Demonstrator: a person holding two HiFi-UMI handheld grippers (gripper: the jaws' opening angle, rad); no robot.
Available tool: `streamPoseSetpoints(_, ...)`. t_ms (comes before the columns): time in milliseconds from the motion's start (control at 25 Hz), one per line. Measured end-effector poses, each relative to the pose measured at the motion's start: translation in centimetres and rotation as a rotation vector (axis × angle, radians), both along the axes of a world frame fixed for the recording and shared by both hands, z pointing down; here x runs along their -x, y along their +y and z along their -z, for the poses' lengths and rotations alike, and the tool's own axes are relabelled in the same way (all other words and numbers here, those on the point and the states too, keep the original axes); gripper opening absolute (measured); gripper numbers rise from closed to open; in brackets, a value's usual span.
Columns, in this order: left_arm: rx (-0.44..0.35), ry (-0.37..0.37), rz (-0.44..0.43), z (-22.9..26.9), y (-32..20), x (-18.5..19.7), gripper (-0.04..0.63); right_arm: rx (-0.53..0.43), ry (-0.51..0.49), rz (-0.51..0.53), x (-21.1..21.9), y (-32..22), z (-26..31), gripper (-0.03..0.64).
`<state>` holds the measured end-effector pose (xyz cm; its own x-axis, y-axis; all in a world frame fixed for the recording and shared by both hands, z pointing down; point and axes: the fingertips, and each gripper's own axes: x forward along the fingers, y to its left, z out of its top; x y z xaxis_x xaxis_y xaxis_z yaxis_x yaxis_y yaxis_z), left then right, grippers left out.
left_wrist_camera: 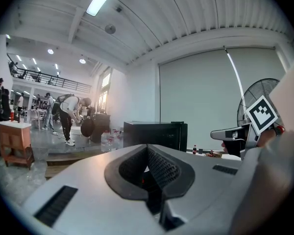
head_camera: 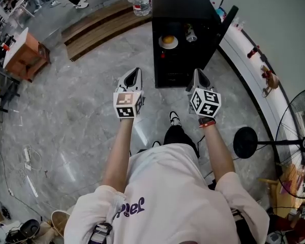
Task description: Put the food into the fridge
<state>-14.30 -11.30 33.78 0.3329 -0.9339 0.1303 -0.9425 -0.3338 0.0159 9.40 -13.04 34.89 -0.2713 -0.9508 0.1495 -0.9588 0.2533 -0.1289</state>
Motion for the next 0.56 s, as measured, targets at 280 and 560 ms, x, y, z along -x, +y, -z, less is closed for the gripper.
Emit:
streamPoseSetpoints(280, -0.008, 0.006, -0.031, -0.3, -0.9, -1.8, 0.018, 0.012, 0.001, -0.002, -1.0, 0.2, -0.8, 0.015)
streamPoseSetpoints(560, 0.013, 0.129, -0.054, -1.8, -3.5, -2.3, 0.018, 0.059, -0.011, 0.015, -1.5, -1.5, -3.0, 0.015)
